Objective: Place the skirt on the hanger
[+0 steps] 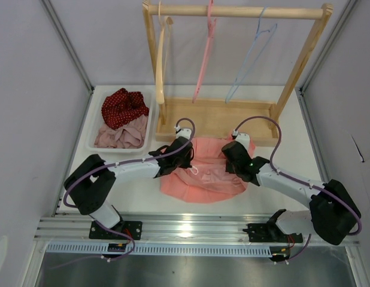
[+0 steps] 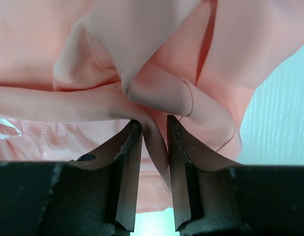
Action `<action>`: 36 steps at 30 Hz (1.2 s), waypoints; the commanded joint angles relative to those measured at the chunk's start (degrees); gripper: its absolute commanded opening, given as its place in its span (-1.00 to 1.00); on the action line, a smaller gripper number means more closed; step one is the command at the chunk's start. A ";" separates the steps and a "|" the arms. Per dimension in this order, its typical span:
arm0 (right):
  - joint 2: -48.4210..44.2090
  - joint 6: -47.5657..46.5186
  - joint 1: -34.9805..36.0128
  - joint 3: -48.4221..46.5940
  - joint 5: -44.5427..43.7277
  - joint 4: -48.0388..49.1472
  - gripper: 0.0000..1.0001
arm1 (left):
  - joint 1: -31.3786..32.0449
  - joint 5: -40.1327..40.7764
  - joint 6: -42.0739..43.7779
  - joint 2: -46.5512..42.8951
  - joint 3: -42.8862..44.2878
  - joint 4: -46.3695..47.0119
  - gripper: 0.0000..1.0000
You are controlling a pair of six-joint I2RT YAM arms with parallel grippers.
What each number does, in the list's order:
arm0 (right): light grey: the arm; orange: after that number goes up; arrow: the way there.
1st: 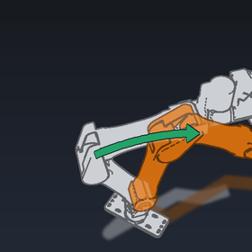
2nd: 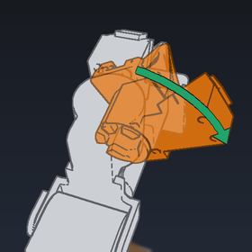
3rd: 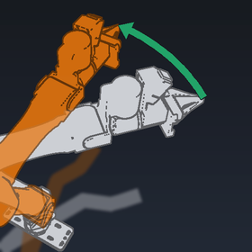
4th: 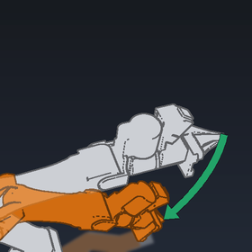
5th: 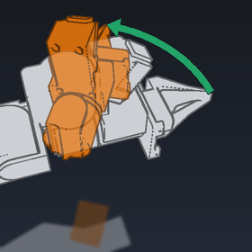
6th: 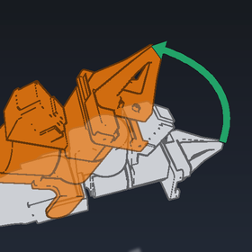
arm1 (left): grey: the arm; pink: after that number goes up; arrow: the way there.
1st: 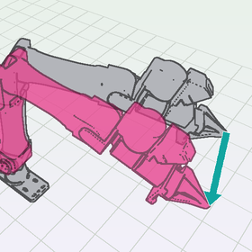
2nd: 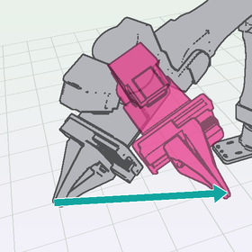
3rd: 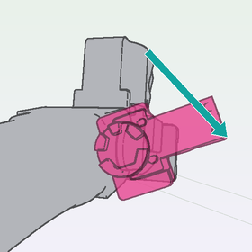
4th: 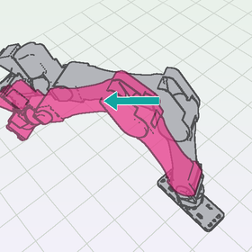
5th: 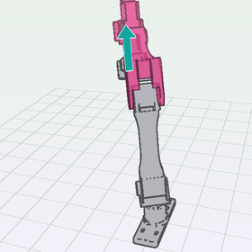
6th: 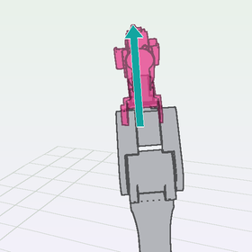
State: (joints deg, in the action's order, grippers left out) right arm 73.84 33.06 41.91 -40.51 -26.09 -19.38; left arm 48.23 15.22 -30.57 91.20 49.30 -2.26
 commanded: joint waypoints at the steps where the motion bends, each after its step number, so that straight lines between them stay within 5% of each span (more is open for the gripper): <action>1: -2.04 -3.78 -4.18 -2.55 1.63 -0.14 -0.38 | -1.82 1.21 -0.37 -0.14 1.33 0.59 -0.87; 5: 0.68 -8.00 -12.79 -1.77 26.63 5.47 -0.77 | -2.52 0.86 -0.46 -0.32 0.80 0.94 -0.87; 7: 2.26 -7.93 -15.01 -1.94 48.27 9.43 -0.80 | -2.61 0.86 -0.46 -0.49 0.54 0.94 -0.87; 10: 7.27 -2.58 -15.90 -2.64 67.58 14.44 -0.91 | -2.70 0.95 -0.81 -1.46 -0.43 1.29 -0.86; 14: 9.39 12.45 -15.72 1.92 78.70 36.55 -0.98 | -2.79 1.12 -1.07 -2.51 -1.13 1.12 -0.83; 19: 12.01 20.10 -19.49 2.19 82.59 45.38 -0.94 | -3.40 1.30 -2.48 -2.87 -2.54 0.68 -0.77; 25: 18.51 15.54 -27.83 3.85 80.23 41.33 -0.94 | -3.58 2.27 -3.97 -3.84 -4.65 0.86 -0.73; 36: 18.97 0.88 -28.03 1.76 50.80 18.08 -0.52 | -3.58 0.96 -3.71 -3.48 -4.04 1.47 -0.53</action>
State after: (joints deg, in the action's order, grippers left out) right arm 94.32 40.75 13.17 -36.53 38.85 8.29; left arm 45.19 15.99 -34.06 89.19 45.08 -1.39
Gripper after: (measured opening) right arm 0.221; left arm 0.224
